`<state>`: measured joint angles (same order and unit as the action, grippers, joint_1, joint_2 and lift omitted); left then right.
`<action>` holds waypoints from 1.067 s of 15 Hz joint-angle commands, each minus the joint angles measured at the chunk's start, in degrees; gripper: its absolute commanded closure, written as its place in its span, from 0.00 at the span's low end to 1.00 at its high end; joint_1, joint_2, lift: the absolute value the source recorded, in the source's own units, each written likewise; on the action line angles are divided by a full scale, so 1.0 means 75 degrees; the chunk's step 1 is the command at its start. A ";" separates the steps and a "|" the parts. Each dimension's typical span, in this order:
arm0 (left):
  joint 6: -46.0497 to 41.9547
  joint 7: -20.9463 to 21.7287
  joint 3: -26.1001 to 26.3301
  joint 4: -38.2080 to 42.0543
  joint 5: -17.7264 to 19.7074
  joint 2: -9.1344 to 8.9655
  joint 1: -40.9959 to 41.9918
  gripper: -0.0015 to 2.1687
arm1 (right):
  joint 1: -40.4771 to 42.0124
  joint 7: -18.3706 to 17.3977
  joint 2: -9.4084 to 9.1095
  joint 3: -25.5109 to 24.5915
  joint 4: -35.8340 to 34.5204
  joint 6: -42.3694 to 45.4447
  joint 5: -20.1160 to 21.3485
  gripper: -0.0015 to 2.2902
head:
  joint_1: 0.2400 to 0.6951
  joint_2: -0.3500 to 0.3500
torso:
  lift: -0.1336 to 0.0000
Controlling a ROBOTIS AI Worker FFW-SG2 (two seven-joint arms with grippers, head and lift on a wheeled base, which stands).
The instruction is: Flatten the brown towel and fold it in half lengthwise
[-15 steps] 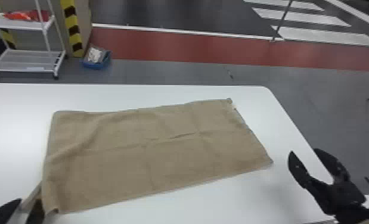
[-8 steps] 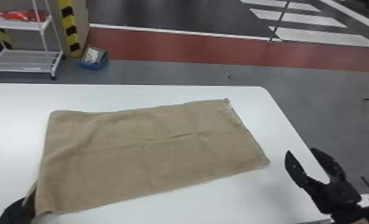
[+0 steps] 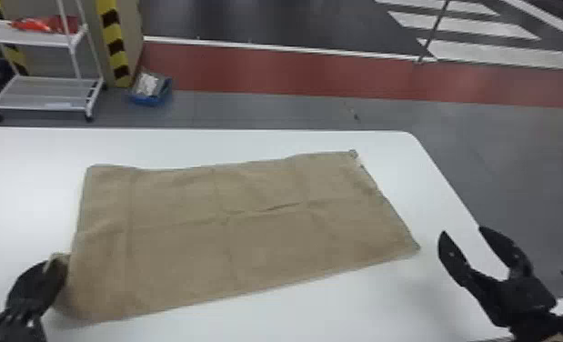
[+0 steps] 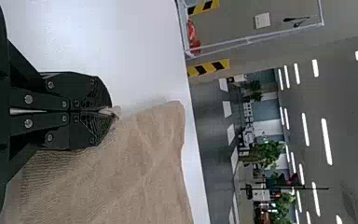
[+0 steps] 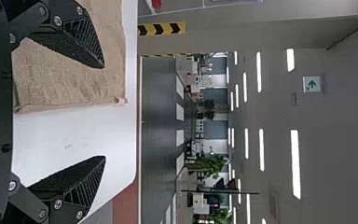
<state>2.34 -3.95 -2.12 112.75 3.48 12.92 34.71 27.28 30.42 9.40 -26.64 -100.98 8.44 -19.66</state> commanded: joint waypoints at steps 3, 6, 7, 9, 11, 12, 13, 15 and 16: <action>0.0081 -0.0200 0.0025 -0.0208 0.0157 0.0000 -0.0725 0.80 | -0.0274 -0.0142 0.0000 0.0141 0.0187 -0.0488 0.0712 0.09 | 1.00 0.25 | 0.04; 0.0246 -0.0211 0.0025 -0.0396 0.0274 0.0000 -0.1124 0.80 | -0.0567 -0.0154 0.0012 0.0130 0.0398 -0.1073 0.1087 0.11 | 1.00 0.28 | 0.04; 0.0246 -0.0211 0.0036 -0.0490 0.0274 0.0000 -0.1218 0.80 | -0.0719 -0.0142 0.0047 0.0130 0.0609 -0.1097 0.1169 0.12 | 1.00 0.29 | 0.04; 0.0246 -0.0211 0.0060 -0.0689 0.0286 0.0000 -0.1370 0.80 | -0.1000 -0.0107 0.0141 0.0130 0.1007 -0.1191 0.1344 0.13 | 1.00 0.29 | 0.04; 0.0246 -0.0211 0.0107 -0.0806 0.0274 0.0012 -0.1522 0.80 | -0.1317 0.0104 0.0187 0.0153 0.1359 -0.1238 0.1344 0.13 | 1.00 0.28 | 0.04; 0.0269 -0.0211 0.0107 -0.0806 0.0274 0.0024 -0.1557 0.80 | -0.1411 0.0151 0.0199 0.0212 0.1464 -0.1261 0.1344 0.15 | 1.00 0.28 | 0.04; 0.0339 -0.0211 0.0107 -0.0806 0.0274 0.0047 -0.1593 0.80 | -0.1481 0.0151 0.0187 0.0282 0.1523 -0.1284 0.1415 0.15 | 1.00 0.29 | 0.04; 0.0527 -0.0211 0.0095 -0.0783 0.0274 0.0082 -0.1593 0.80 | -0.1551 0.0257 0.0199 0.0341 0.1629 -0.1331 0.1426 0.15 | 1.00 0.29 | 0.04; 0.0527 -0.0211 0.0083 -0.0783 0.0274 0.0082 -0.1593 0.80 | -0.1551 0.0315 0.0187 0.0352 0.1640 -0.1331 0.1426 0.15 | 1.00 0.30 | 0.04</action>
<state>5.67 -5.53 -1.37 106.73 5.56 13.44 22.79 15.87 32.43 10.89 -24.17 -89.06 -1.41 -9.01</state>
